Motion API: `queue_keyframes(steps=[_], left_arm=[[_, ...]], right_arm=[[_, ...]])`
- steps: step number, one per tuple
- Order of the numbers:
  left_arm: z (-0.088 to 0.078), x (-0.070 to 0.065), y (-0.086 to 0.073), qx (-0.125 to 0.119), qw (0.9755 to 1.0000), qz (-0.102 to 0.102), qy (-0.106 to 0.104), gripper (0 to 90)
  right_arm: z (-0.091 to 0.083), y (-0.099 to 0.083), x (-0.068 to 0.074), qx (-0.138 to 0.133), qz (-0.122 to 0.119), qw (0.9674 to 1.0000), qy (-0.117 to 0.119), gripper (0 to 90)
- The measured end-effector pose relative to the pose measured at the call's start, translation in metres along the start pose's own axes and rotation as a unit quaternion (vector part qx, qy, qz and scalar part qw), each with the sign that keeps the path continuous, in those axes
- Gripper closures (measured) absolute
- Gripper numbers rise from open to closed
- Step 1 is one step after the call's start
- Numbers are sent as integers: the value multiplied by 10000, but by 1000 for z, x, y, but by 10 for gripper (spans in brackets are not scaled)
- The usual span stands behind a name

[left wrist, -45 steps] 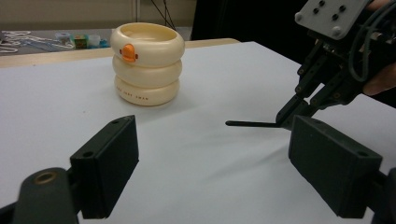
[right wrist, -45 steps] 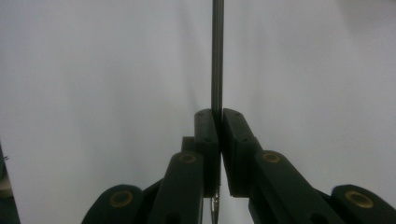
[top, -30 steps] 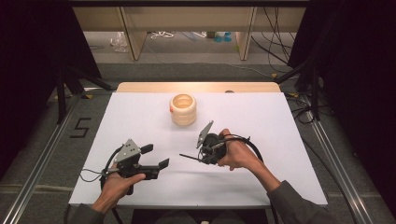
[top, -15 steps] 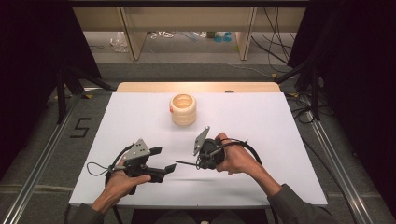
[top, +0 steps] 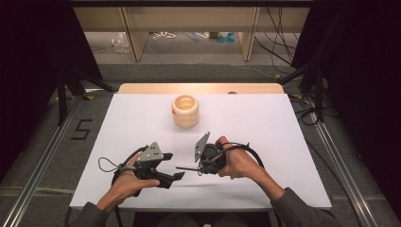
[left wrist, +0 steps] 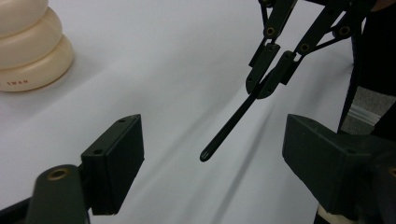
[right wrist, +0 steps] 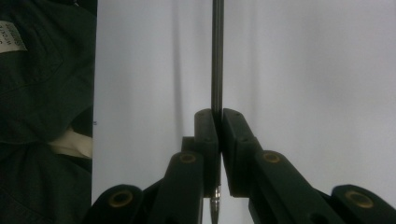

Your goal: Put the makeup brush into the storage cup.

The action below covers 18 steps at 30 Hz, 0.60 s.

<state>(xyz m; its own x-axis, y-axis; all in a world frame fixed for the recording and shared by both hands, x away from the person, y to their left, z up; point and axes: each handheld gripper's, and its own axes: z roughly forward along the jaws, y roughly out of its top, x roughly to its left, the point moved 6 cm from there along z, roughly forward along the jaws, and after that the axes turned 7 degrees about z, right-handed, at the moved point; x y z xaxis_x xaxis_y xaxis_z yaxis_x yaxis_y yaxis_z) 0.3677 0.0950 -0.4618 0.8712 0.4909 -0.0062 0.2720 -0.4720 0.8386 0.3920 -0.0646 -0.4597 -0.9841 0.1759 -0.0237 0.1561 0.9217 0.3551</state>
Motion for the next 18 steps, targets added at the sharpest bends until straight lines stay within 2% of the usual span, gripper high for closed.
queue_keyframes(steps=[3,4,6,9,10,11,14,17,18], left_arm=[[4,-2,1,92,9999,69,-112,206],[4,-2,1,139,9998,107,-90,207],[6,-3,1,211,9994,168,-199,219],[7,-4,1,311,9992,98,-223,228],[7,-4,1,336,9989,169,-262,230],[8,-5,0,345,9990,38,-278,231],[8,-4,0,426,9985,166,-317,238],[9,-5,0,452,9984,30,-332,253],[9,-4,0,509,9982,87,-308,253]], right_arm=[[0,0,1,20,-36,10000,-15,857],[0,0,1,19,-81,10000,-41,856],[0,1,2,24,-105,9999,-35,857],[0,2,2,12,-146,9999,-52,857],[-1,2,3,15,-141,9999,-45,857],[-1,2,4,20,-137,9999,-29,856],[0,2,4,3,-209,9998,-43,857],[-1,3,5,29,-244,9997,-43,857],[-1,3,5,29,-244,9997,-43,857]])
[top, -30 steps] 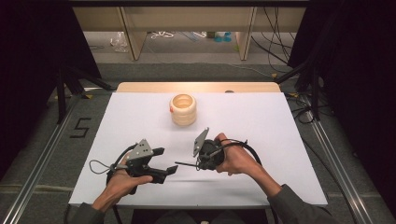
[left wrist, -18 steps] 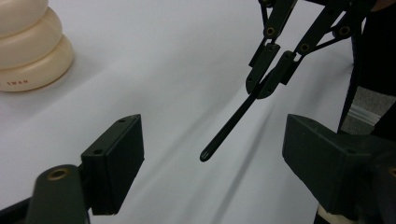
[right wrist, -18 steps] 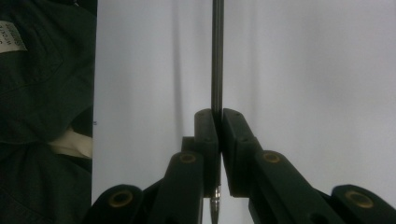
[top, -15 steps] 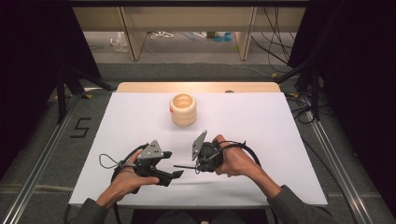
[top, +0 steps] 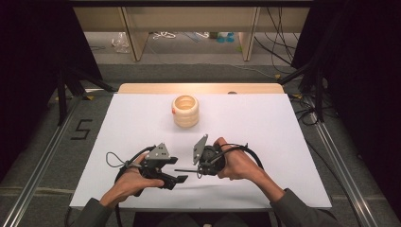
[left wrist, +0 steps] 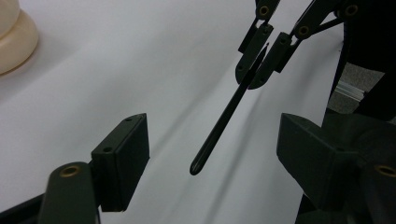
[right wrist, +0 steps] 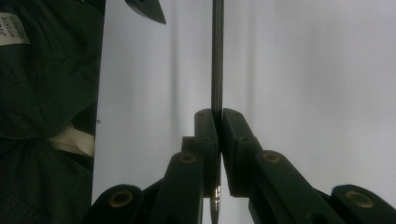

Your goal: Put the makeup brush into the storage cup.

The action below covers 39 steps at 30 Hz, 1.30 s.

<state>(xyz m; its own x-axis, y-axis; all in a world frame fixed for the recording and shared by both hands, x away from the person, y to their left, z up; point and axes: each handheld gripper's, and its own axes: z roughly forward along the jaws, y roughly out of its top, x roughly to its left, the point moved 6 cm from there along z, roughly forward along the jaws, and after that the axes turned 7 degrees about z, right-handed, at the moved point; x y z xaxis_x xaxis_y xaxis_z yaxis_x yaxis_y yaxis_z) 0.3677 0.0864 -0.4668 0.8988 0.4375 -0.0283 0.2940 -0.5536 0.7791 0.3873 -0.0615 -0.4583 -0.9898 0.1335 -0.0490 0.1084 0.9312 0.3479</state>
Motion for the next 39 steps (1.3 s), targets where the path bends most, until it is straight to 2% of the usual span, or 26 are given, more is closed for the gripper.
queue_keyframes(steps=[3,6,8,11,13,15,16,21,22,25,26,27,33,34,35,39], left_arm=[[1,-2,0,13,10000,-61,-27,264],[2,-1,0,73,9999,54,-65,267],[4,-1,-1,109,9999,-22,-79,277],[4,-1,0,175,9998,1,-116,289],[4,-1,0,194,9997,49,-126,294],[5,-3,0,204,9997,10,-159,307],[5,-3,0,238,9996,79,-144,315],[7,-5,0,296,9993,127,-188,345],[7,-6,0,309,9993,118,-175,354],[7,-4,-1,364,9988,275,-175,378],[7,-4,-1,346,9989,238,-186,390],[7,-6,-1,329,9992,109,-176,401],[9,-7,-1,378,9989,149,-243,463],[9,-6,-2,413,9985,272,-240,474],[10,-8,-1,359,9990,112,-255,482],[11,-9,-2,421,9984,176,-344,527]], right_arm=[[0,0,1,8,-35,10000,6,857],[0,0,1,32,-78,10000,-8,857],[1,1,2,17,-88,10000,37,857],[1,1,1,40,-210,9998,1,857],[1,1,4,35,-127,9999,59,857],[1,1,3,39,-209,9998,36,857],[0,2,3,48,-249,9997,14,857],[-1,3,5,56,-257,9997,-11,857],[1,6,2,-85,-468,9989,-29,857],[1,7,3,-78,-480,9988,-23,857],[2,7,3,-86,-491,9988,-26,857],[2,7,4,-79,-485,9988,-16,857],[3,9,4,-76,-536,9985,-11,856],[3,10,4,-65,-552,9985,-33,857],[3,10,4,-78,-601,9982,-42,857],[3,12,5,-74,-638,9979,-29,857]])
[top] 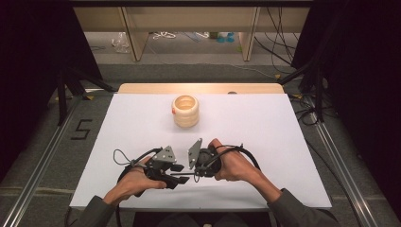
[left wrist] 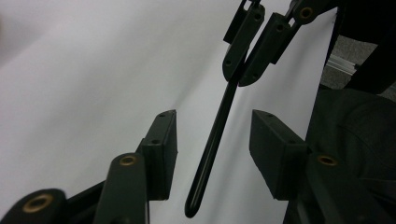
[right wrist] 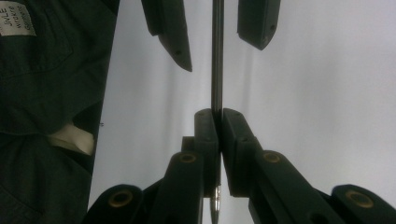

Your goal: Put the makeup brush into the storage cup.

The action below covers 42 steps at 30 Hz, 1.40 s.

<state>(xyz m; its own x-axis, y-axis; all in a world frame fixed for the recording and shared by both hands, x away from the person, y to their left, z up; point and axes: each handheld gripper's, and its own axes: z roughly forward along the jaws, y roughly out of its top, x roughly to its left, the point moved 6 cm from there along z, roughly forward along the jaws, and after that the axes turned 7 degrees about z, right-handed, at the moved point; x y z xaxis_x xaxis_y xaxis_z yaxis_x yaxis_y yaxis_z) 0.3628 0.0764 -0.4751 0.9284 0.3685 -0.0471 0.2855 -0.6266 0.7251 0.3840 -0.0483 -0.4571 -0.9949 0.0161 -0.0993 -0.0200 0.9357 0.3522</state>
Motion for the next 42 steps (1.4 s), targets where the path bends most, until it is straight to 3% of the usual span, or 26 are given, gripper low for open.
queue_keyframes(steps=[1,6,14,16,20,27,33,35,42], left_arm=[[0,0,0,27,10000,72,1,537],[1,-2,0,29,10000,-43,-46,582],[2,-1,-1,83,9999,8,-102,630],[3,-1,0,86,9998,130,-131,641],[4,-3,-1,82,9998,28,-156,667],[3,-2,-2,131,9996,181,-161,709],[4,-3,-2,145,9996,130,-193,732],[3,-2,-3,227,9992,248,-200,738],[5,-4,-4,198,9992,238,-263,769]], right_arm=[[0,0,0,3,7,10000,-2,857],[1,1,1,28,-14,10000,20,857],[2,1,0,23,-110,9999,17,857],[2,2,2,27,-17,10000,24,857],[2,2,1,46,-144,9999,-4,857],[2,3,4,63,-125,9999,23,857],[3,3,4,70,-163,9998,47,857],[3,3,5,61,-196,9998,58,857],[3,4,5,42,-263,9996,66,857]])
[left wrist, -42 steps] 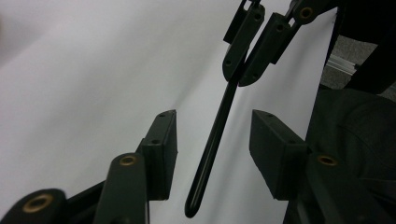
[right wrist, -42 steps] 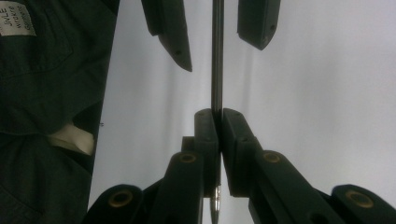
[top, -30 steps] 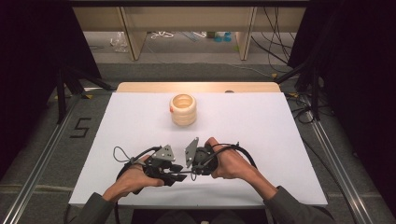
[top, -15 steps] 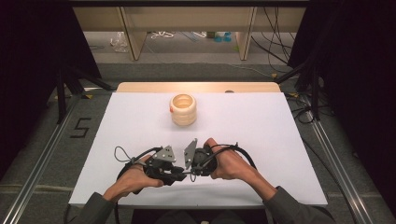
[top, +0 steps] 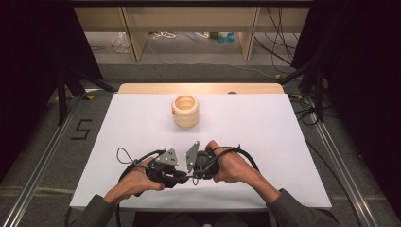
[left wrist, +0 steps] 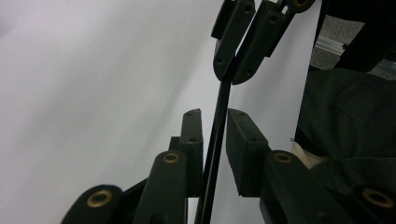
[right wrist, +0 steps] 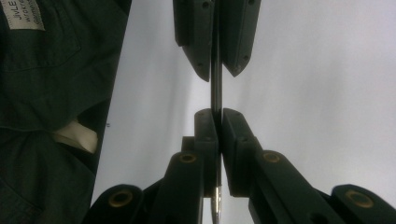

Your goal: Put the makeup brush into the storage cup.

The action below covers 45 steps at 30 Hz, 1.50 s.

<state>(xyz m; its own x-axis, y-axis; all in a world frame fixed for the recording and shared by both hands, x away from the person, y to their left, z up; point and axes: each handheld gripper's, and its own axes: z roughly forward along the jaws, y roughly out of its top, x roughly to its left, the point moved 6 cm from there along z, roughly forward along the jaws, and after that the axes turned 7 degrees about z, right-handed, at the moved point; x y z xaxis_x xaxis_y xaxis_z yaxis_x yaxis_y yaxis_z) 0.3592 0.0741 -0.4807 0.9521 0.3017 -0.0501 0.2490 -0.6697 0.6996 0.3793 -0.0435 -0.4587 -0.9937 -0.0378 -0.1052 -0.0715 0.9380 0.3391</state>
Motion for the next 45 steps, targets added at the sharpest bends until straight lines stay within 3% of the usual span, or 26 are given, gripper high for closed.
queue_keyframes(steps=[9,13,17,18,19,22,24,28,29,31,33,37,39,42,43,45], left_arm=[[0,-2,-1,38,9998,159,-149,816],[0,-4,-2,54,9993,271,-248,840],[2,-7,-1,17,9992,310,-262,846],[2,-7,-1,17,9992,324,-249,846],[2,-7,-1,6,9992,317,-238,846],[0,-5,0,-71,9995,267,-158,846],[-3,-1,1,-149,9996,197,-97,846],[-8,5,0,-324,9994,-3,74,846],[-9,7,0,-325,9994,-19,145,846],[-10,9,0,-390,9989,-96,246,846],[-11,11,1,-474,9981,-187,343,846],[-14,16,3,-724,9953,-363,526,846],[-16,19,3,-807,9939,-409,629,846],[-18,20,5,-944,9911,-523,778,845],[-20,21,5,-996,9906,-459,814,845],[-21,22,7,-1186,9871,-620,879,845]], right_arm=[[0,0,2,3,-61,9999,87,856],[1,0,2,12,-199,9998,85,851],[-1,-1,3,21,-144,9998,148,839],[-3,-2,4,72,-55,9999,128,799],[-3,0,2,-78,-107,9999,61,741],[-12,-2,1,-156,-46,9999,-17,596],[-19,-5,2,-221,125,9997,-21,509],[-35,-15,-4,-496,564,9966,-343,376],[-40,-18,-5,-612,727,9945,-431,326],[-49,-22,-8,-920,1177,9872,-562,274],[-56,-29,-14,-1295,1543,9765,-772,236],[-59,-47,-22,-1689,2216,9540,-1105,214],[-60,-55,-25,-1955,2531,9401,-1177,213],[-59,-65,-25,-2167,2935,9234,-1192,210],[-58,-67,-25,-2219,3007,9201,-1171,209],[-53,-70,-24,-2330,3194,9118,-1108,209]])
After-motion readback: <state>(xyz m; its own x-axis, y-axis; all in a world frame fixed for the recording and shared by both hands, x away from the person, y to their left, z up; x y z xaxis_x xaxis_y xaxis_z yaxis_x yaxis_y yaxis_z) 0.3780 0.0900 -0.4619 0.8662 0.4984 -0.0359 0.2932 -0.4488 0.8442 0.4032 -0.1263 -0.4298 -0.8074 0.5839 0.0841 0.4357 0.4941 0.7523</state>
